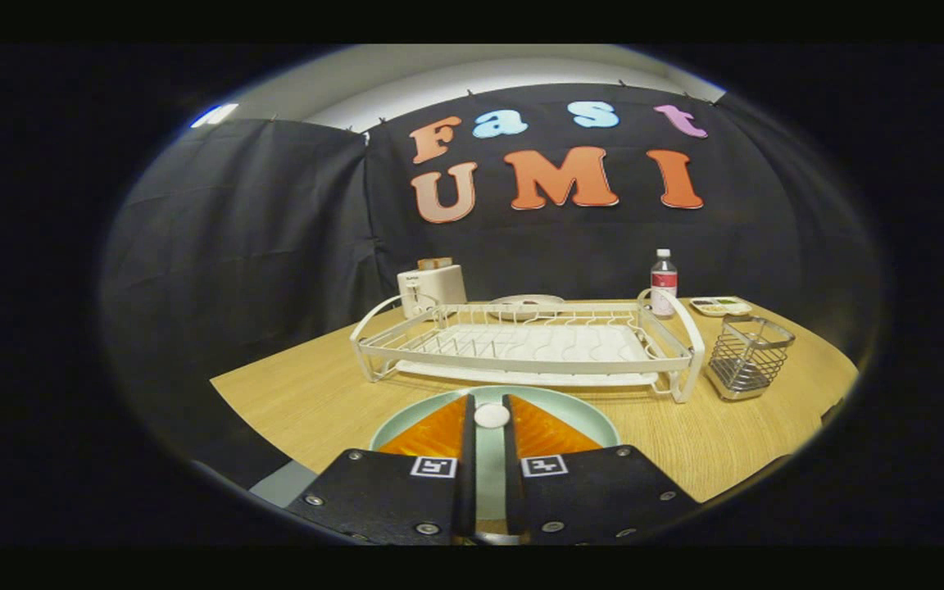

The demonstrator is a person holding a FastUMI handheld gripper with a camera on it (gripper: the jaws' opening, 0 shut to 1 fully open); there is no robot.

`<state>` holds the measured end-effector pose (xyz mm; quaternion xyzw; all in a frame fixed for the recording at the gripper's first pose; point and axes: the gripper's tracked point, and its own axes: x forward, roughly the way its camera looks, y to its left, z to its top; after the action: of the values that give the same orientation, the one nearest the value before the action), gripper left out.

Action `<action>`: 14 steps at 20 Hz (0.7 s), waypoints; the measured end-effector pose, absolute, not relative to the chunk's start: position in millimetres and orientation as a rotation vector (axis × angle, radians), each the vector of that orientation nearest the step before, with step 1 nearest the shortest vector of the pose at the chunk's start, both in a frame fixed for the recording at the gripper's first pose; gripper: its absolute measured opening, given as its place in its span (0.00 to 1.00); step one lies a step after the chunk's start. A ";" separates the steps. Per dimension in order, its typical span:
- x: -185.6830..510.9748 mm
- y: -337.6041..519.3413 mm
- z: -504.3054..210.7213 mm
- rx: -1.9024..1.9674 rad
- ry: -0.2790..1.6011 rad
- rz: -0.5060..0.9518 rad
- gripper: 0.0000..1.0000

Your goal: Take the plate from the dish rack, then take the spoon from the basket and place it into the plate.

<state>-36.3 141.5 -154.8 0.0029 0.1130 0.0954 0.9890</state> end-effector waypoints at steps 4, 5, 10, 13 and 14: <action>-38.3 131.8 -152.3 -0.010 0.227 0.177 0.45; -38.5 126.3 -150.1 -0.017 0.221 0.165 0.61; -38.7 95.1 -130.2 -0.037 0.196 0.094 0.99; -39.9 69.7 -111.2 -0.035 0.162 0.048 0.99; -40.3 60.3 -103.9 -0.038 0.150 0.032 0.99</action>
<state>-40.3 60.3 -103.9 -0.0188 0.0748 0.0162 0.9969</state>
